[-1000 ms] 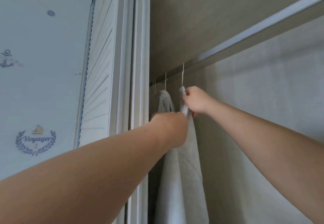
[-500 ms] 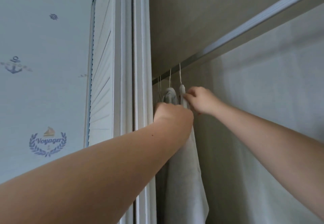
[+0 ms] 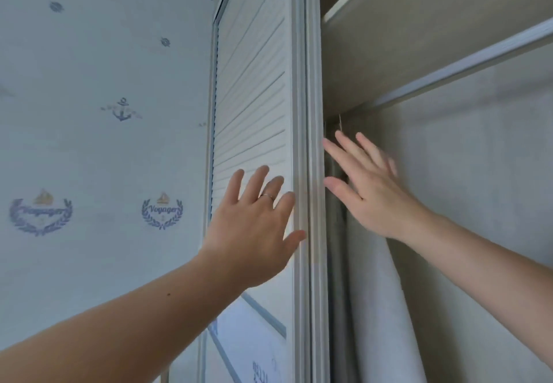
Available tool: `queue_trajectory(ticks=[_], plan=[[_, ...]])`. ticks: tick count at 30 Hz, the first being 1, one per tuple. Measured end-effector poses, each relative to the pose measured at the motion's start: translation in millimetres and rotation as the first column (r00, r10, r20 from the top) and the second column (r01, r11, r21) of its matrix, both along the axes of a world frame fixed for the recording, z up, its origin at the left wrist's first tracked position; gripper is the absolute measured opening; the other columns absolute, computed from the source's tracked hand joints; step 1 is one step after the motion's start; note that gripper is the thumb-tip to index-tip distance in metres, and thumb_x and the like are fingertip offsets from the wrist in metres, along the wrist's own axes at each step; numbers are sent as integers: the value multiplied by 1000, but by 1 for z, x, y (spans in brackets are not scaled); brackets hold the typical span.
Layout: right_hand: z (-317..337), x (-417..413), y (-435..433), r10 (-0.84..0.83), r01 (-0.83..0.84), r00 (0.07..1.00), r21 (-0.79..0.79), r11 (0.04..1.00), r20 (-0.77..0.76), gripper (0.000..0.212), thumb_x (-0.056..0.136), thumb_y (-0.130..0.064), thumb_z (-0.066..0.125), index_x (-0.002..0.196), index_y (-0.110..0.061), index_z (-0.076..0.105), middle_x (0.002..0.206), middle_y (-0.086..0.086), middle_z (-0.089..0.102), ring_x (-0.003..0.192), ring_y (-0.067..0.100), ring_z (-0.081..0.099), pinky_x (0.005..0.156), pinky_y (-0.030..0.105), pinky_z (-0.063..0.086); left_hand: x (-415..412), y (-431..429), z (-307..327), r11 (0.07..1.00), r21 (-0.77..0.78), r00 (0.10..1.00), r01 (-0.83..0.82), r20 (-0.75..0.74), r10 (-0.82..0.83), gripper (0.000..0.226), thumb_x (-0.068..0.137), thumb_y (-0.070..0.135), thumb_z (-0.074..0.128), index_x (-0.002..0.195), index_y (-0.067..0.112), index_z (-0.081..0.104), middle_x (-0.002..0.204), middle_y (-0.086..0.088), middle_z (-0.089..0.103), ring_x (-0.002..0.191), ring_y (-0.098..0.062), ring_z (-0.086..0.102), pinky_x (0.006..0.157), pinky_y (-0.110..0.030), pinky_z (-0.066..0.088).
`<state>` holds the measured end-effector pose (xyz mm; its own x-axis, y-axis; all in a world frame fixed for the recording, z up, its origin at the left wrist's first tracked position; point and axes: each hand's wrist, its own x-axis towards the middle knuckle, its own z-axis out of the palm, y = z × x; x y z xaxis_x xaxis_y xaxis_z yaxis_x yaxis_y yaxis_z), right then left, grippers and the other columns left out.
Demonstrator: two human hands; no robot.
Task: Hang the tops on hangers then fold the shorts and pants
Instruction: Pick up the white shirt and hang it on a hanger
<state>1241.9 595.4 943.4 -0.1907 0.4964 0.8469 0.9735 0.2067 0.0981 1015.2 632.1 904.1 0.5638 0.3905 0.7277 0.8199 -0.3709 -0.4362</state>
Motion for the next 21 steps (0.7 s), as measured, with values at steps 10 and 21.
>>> queue_trajectory(ticks=[10,21], plan=[[-61,-245,-78,312,-282,941,-203,938,133,68,92,-73,10,153,-50,-8,166,-21,-10,149,3,-24,121,43,-9,-243,-110,-62,971,-115,962,-208,158,225,80,90,73,-7,158,32,-6,168,2,-5,152,-26,-21,120,-52,-14],[-178,-559,-122,808,-667,581,-509,544,103,72,89,-76,10,154,-51,-8,165,-23,-11,150,3,-21,122,41,-11,-540,-285,-193,646,-437,620,-626,225,752,81,88,77,-1,158,35,-7,168,4,-12,150,-22,-27,118,-51,-18]])
